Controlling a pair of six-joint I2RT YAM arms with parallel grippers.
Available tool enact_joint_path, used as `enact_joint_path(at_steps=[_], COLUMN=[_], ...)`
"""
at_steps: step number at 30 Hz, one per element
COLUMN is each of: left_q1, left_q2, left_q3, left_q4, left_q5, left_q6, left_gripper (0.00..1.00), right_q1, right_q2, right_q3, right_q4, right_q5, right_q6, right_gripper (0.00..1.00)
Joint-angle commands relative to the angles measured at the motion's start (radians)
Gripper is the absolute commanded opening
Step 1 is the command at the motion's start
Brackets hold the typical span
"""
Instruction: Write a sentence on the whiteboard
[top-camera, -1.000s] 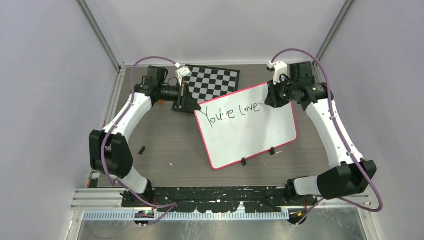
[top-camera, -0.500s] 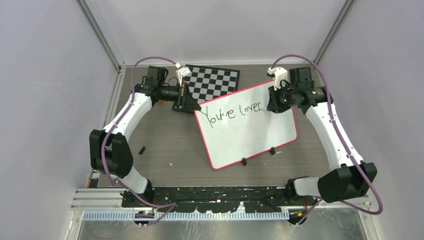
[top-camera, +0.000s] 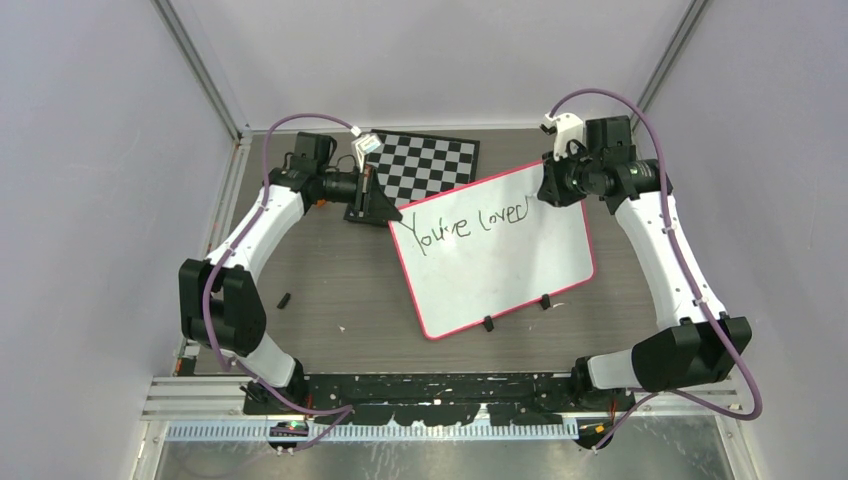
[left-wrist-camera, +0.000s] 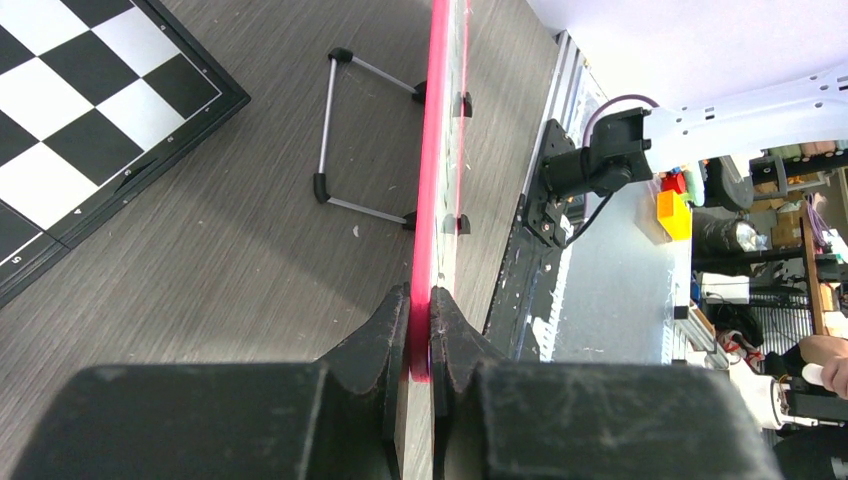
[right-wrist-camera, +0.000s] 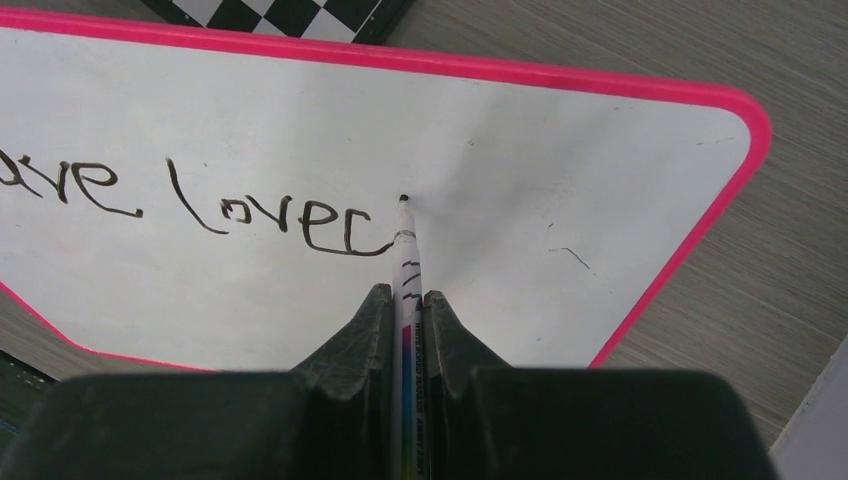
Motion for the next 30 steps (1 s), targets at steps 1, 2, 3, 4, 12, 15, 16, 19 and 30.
enact_joint_path(at_steps=[1, 2, 3, 4, 12, 15, 16, 19, 30], left_q1=[-0.028, -0.028, -0.028, -0.028, -0.028, -0.028, -0.028, -0.028, -0.028], left_q2=[0.004, 0.005, 0.004, 0.004, 0.008, 0.008, 0.007, 0.010, 0.008], left_q3=[0.013, 0.013, 0.014, 0.014, 0.019, 0.019, 0.020, 0.022, 0.021], left_q4=[-0.015, -0.015, -0.015, -0.015, -0.016, -0.016, -0.017, -0.020, -0.025], left_q5=[-0.025, -0.026, -0.026, -0.026, -0.026, -0.027, -0.029, -0.029, -0.033], left_q6=[0.022, 0.022, 0.021, 0.021, 0.023, 0.023, 0.023, 0.025, 0.034], left_gripper=[0.00, 0.00, 0.00, 0.00, 0.00, 0.00, 0.00, 0.00, 0.00], right_q1=[-0.001, -0.002, -0.003, -0.001, -0.001, -0.002, -0.002, -0.002, -0.002], right_q2=[0.014, 0.013, 0.012, 0.012, 0.022, 0.018, 0.014, -0.006, -0.091], right_q3=[0.060, 0.063, 0.067, 0.072, 0.101, 0.082, 0.070, 0.024, -0.093], right_q4=[0.064, 0.068, 0.069, 0.070, 0.067, 0.057, 0.053, 0.049, 0.026], right_q5=[0.012, 0.013, 0.013, 0.016, 0.022, 0.015, 0.012, 0.003, 0.026], right_q6=[0.019, 0.020, 0.020, 0.020, 0.020, 0.014, 0.013, 0.008, -0.017], right_gripper=[0.00, 0.00, 0.00, 0.00, 0.00, 0.00, 0.00, 0.00, 0.00])
